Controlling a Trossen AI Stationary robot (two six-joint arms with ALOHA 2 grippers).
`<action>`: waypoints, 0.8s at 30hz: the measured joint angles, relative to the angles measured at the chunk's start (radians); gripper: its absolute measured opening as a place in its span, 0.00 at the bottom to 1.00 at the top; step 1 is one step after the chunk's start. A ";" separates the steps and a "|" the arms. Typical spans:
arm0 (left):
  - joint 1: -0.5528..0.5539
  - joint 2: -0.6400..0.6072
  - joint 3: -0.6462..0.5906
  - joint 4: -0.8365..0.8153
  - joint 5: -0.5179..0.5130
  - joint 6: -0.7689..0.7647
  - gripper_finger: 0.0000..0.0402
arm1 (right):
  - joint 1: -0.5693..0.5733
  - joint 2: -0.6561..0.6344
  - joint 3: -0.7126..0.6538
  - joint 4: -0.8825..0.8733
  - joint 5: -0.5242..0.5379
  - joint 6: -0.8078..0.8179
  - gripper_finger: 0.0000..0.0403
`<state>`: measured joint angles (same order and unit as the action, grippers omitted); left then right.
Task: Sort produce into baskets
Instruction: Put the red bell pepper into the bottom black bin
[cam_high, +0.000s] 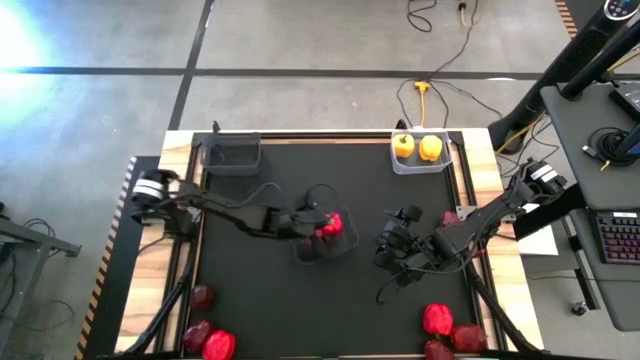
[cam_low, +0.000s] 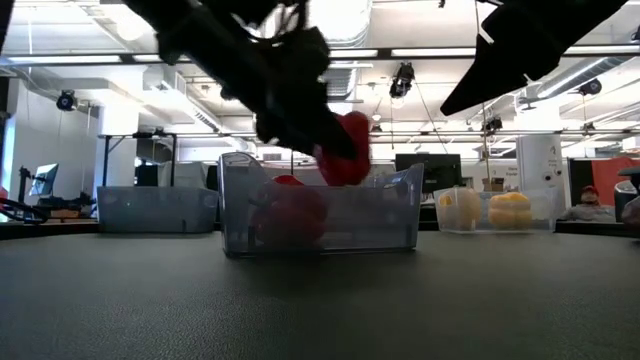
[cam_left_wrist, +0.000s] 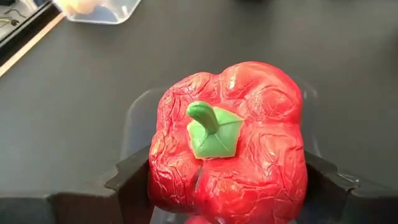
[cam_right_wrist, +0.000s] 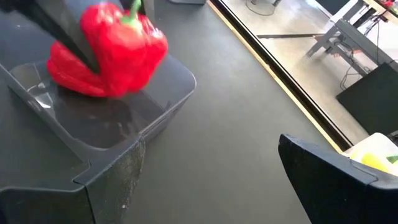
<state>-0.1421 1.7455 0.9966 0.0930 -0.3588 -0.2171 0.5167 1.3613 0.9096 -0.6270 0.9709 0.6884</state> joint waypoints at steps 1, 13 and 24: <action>0.002 0.022 0.022 0.003 0.000 0.001 0.68 | 0.000 0.000 0.000 0.000 0.000 0.000 0.90; 0.048 0.186 0.149 -0.068 -0.099 -0.061 0.77 | 0.000 0.000 0.001 -0.006 -0.062 -0.008 0.90; 0.050 0.171 0.236 -0.245 -0.167 -0.053 0.82 | 0.001 0.000 0.001 -0.005 -0.064 -0.008 0.90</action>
<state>-0.0925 1.9163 1.2328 -0.1524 -0.5260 -0.2697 0.5175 1.3613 0.9108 -0.6323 0.9070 0.6807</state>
